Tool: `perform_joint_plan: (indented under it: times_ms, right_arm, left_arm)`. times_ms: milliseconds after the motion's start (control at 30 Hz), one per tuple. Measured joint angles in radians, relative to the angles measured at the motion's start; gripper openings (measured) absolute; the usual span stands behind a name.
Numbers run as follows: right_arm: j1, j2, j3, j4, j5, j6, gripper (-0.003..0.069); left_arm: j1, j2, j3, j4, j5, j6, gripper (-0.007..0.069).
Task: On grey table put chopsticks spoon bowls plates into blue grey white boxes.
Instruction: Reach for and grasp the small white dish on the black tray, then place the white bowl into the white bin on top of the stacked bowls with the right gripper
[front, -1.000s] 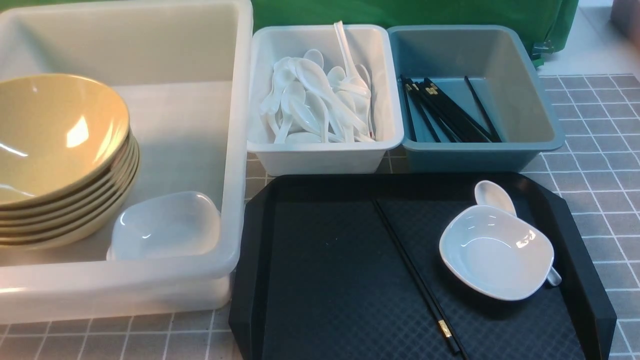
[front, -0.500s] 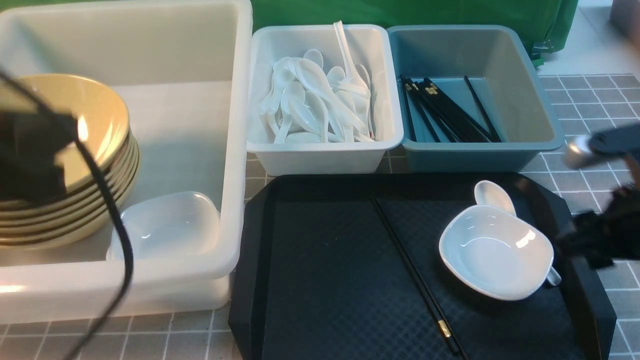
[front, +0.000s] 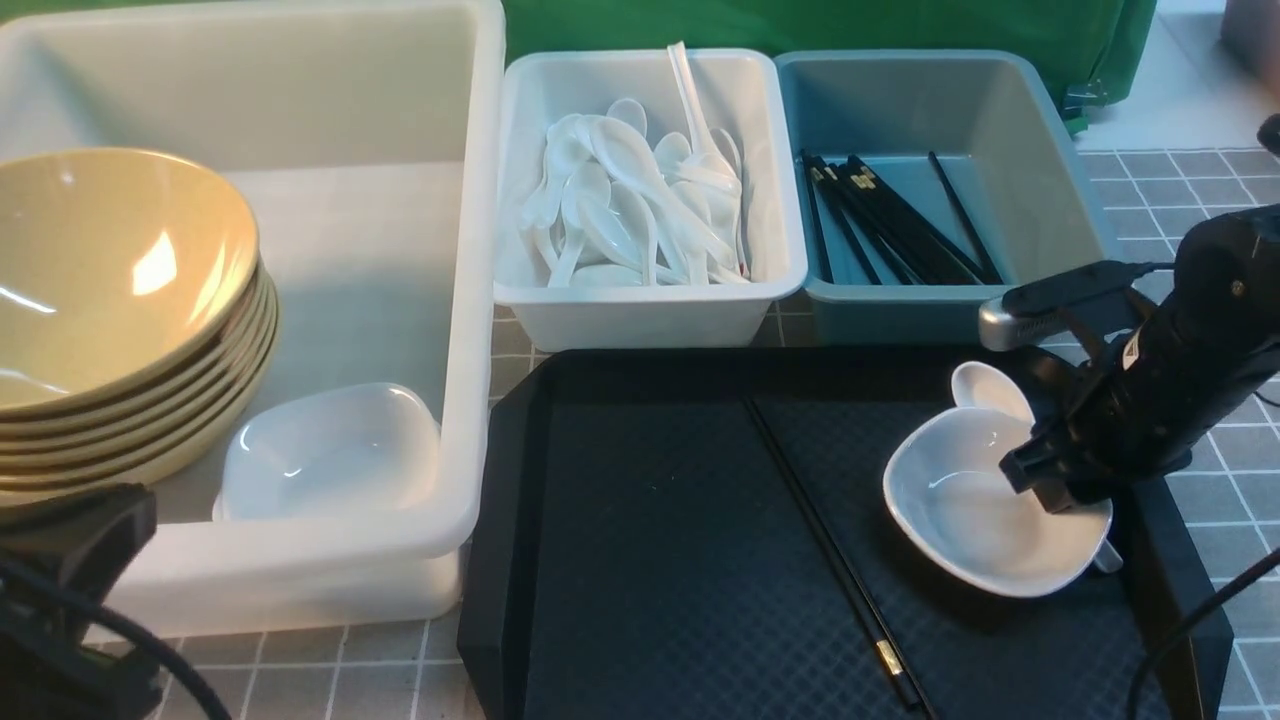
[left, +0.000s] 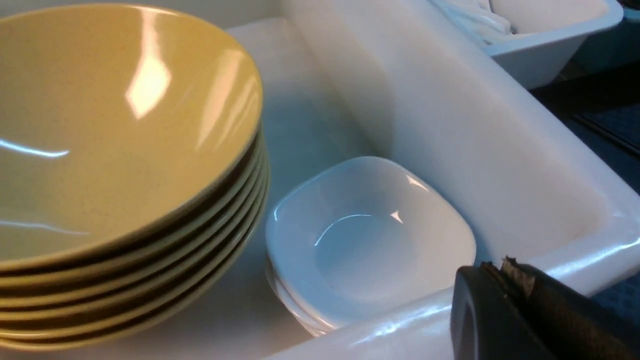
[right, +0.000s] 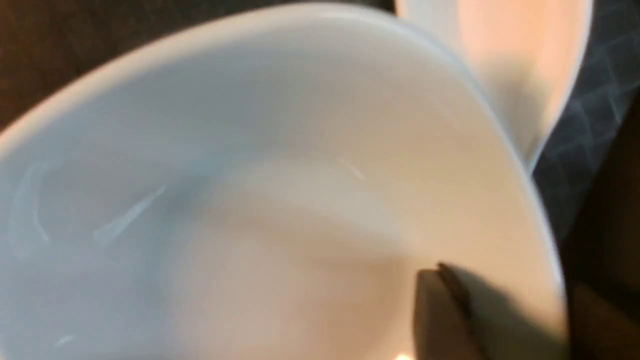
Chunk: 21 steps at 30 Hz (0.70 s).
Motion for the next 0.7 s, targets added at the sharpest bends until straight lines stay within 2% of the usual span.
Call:
perform_joint_plan:
  times_ms: [133, 200, 400, 467, 500, 633, 667, 700]
  right_arm:
    - [0.0, -0.095, -0.005, 0.028, 0.023, -0.013, 0.0141]
    - [0.0, -0.139, -0.005, 0.031, 0.025, -0.025, 0.0108]
    - [0.0, -0.262, -0.015, 0.061, 0.056, -0.059, 0.0074]
    - [0.0, -0.31, -0.053, 0.203, 0.069, -0.148, 0.0074]
    - [0.0, -0.313, -0.063, 0.219, 0.069, -0.169, 0.0074]
    - [0.027, -0.332, -0.165, 0.65, 0.05, -0.437, 0.0074]
    - [0.075, -0.32, -0.212, 0.809, 0.013, -0.565, 0.0074]
    - [0.108, -0.309, -0.233, 0.892, -0.009, -0.613, 0.0074]
  left_arm:
    - [0.0, -0.049, 0.056, -0.001, -0.131, -0.005, -0.001]
    - [0.0, -0.063, 0.066, -0.001, -0.155, -0.008, -0.001]
    - [0.0, -0.083, 0.073, -0.001, -0.181, -0.011, -0.001]
    - [0.0, -0.083, 0.074, -0.005, -0.187, -0.011, -0.001]
    - [0.0, -0.083, 0.074, -0.005, -0.189, -0.011, -0.001]
    - [0.0, -0.083, 0.074, -0.01, -0.208, -0.011, -0.001]
    - [0.0, -0.083, 0.074, -0.012, -0.212, -0.012, -0.001]
    - [0.0, -0.083, 0.074, -0.015, -0.213, -0.015, -0.001]
